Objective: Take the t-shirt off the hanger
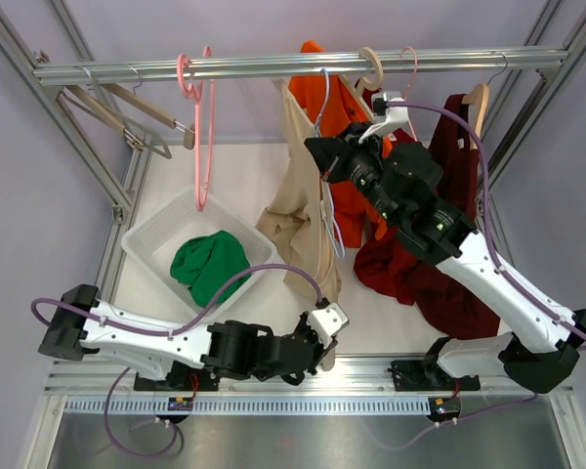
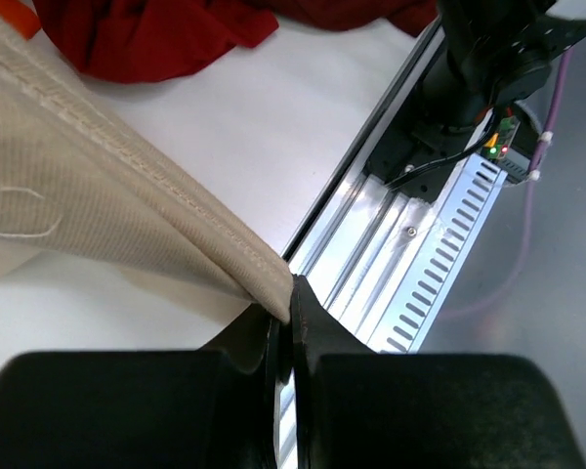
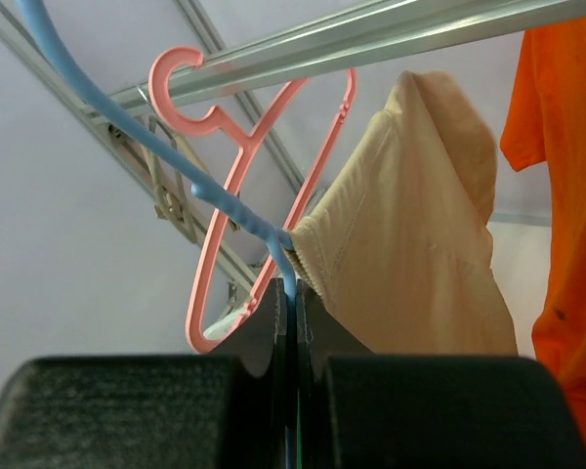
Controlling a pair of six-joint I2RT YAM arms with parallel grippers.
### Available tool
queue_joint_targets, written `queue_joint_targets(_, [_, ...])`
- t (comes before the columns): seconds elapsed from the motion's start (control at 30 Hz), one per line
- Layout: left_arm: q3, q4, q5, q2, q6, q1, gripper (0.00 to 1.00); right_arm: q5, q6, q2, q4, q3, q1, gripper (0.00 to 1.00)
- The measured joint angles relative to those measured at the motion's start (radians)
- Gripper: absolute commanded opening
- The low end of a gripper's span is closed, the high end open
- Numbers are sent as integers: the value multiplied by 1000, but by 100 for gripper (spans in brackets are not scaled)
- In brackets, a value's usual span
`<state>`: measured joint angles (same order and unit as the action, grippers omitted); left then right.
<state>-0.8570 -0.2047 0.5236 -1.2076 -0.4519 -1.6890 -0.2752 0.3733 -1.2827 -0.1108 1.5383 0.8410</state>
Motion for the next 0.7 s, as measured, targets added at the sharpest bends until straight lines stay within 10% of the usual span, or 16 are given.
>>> queue_joint_targets(0.37, [-33,-77,135,176,96,8,0,271,26,365,-184,-116,-34,0])
queue_joint_targets(0.7, [-118,196,168,260,357,350,4,515,93,649,-243,-181,-39,0])
